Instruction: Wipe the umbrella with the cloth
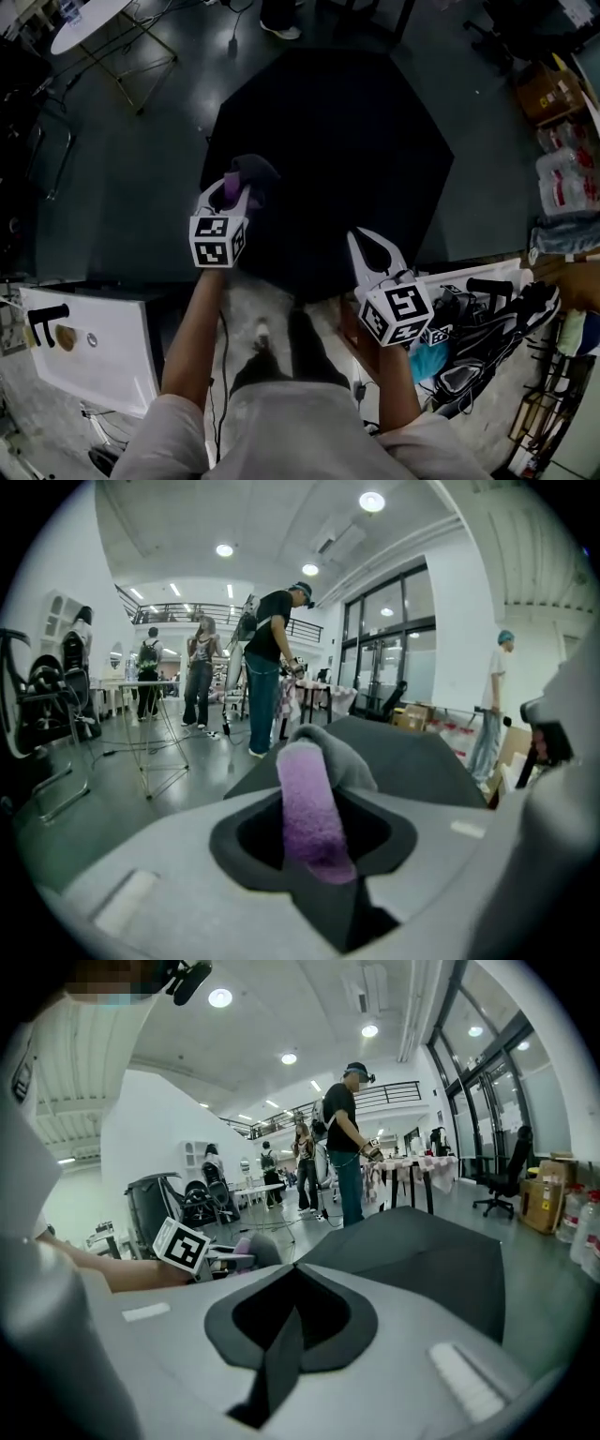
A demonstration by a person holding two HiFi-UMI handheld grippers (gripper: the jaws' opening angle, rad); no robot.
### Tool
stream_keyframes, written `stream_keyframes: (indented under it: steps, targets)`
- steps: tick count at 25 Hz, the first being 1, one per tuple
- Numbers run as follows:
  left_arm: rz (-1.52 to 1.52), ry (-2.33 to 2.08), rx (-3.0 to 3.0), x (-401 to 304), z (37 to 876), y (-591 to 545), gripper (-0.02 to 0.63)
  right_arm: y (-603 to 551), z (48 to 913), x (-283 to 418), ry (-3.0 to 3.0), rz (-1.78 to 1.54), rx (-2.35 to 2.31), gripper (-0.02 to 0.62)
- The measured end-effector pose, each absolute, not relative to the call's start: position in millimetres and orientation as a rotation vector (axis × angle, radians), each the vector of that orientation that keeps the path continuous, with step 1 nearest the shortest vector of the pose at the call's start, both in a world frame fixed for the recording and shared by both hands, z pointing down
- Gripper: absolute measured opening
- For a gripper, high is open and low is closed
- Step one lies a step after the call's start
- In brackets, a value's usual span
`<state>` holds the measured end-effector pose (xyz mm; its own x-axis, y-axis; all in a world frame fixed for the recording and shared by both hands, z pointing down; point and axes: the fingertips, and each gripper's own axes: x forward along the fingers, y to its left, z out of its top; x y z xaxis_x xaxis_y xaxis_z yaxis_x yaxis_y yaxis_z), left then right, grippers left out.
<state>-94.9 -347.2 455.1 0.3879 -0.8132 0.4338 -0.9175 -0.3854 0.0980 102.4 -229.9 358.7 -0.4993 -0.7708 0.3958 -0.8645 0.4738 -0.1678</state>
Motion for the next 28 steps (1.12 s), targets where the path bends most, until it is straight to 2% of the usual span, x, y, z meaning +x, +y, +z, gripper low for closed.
stream_keyframes:
  steps: [13, 28]
  targets:
    - [0.605, -1.469, 2.229, -84, 584, -390, 0.132, -251, 427, 107, -2.390, 0.667, 1.359, 0.005]
    - [0.648, -1.423, 2.213, -83, 632, -358, 0.135, -241, 461, 100, -2.332, 0.702, 1.328, 0.005]
